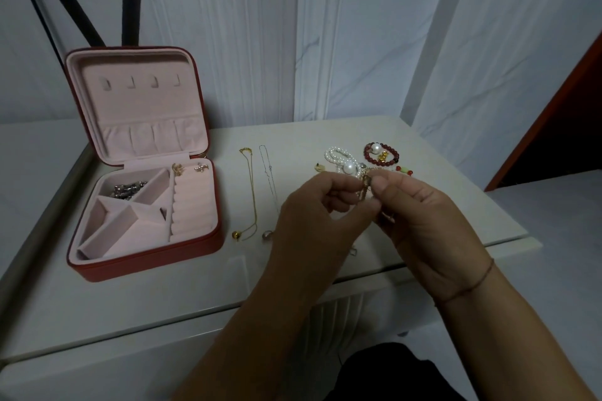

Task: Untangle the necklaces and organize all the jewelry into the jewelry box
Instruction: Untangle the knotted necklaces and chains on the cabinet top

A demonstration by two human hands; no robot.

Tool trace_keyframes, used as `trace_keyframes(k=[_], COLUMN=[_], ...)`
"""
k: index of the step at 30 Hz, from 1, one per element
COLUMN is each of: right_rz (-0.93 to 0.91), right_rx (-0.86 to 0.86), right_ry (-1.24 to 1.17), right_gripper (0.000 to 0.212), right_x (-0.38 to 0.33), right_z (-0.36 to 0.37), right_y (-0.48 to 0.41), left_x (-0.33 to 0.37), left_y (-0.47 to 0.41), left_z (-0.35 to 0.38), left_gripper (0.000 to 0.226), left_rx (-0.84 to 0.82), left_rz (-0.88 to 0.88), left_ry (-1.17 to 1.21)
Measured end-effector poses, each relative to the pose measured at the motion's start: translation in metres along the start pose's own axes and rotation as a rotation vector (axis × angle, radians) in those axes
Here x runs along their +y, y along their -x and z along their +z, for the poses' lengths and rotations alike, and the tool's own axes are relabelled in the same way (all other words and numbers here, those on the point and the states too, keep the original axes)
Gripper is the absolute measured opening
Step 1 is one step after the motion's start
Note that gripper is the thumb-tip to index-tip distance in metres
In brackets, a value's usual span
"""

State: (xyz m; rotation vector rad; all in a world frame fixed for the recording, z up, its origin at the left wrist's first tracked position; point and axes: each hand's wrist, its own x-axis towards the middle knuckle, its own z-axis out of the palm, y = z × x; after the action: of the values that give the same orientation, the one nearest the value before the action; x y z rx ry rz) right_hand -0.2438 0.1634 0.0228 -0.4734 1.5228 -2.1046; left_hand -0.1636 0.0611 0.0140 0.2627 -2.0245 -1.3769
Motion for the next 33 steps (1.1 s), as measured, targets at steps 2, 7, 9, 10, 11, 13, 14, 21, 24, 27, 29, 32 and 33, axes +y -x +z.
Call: trace_keyframes(k=[2,7,9,10,11,13,14,21,24,27,29,32,33], right_rz=[-0.022,-0.105,-0.116,-0.118,-0.12,-0.122,-0.123,-0.023,-0.026,-0.038,-0.045,-0.094,-0.117], right_rx=[0.009,0.013,0.0,-0.006,-0.008,-0.008,-0.011,-0.04,-0.046,-0.075,-0.107,-0.162,-0.181], right_ry=[0.047,0.173,0.193,0.202,0.209,0.211,0.206,0.075,0.1,0.156,0.181,0.25,0.274], right_gripper=[0.036,0.028,0.028,0.028,0.027,0.024,0.023,0.018,0.018,0.026,0.03,0.023,0.019], right_x=[0.0,0.002,0.002,0.003,0.003,0.003,0.003,0.003,0.005,0.006,0.006,0.003,0.002], right_z=[0.0,-0.001,-0.002,-0.002,-0.002,-0.003,-0.003,0.0,-0.001,-0.004,-0.006,-0.009,-0.009], right_y=[0.0,-0.001,-0.001,-0.001,-0.001,-0.002,-0.002,-0.002,-0.003,-0.004,-0.004,-0.004,-0.003], left_x=[0.004,0.003,0.002,0.001,0.001,0.001,0.001,-0.005,-0.006,-0.006,-0.008,-0.011,-0.012], left_y=[-0.001,-0.002,-0.002,-0.002,-0.003,-0.004,-0.004,-0.007,-0.008,-0.008,-0.009,-0.01,-0.01], left_z=[-0.001,-0.004,-0.005,-0.005,-0.006,-0.006,-0.006,-0.008,-0.009,-0.007,-0.006,-0.006,-0.006], left_gripper=[0.015,0.018,0.019,0.018,0.017,0.017,0.018,0.016,0.014,0.013,0.005,0.009,0.009], left_rx=[0.023,0.083,0.087,0.086,0.081,0.06,0.046,-0.024,-0.053,-0.077,-0.086,-0.13,-0.157], left_rz=[-0.012,-0.008,0.022,0.04,0.052,0.055,0.05,-0.01,-0.02,-0.039,-0.055,-0.116,-0.145], left_ry=[0.069,0.11,0.06,0.028,0.002,-0.021,-0.022,0.135,0.153,0.172,0.222,0.304,0.328])
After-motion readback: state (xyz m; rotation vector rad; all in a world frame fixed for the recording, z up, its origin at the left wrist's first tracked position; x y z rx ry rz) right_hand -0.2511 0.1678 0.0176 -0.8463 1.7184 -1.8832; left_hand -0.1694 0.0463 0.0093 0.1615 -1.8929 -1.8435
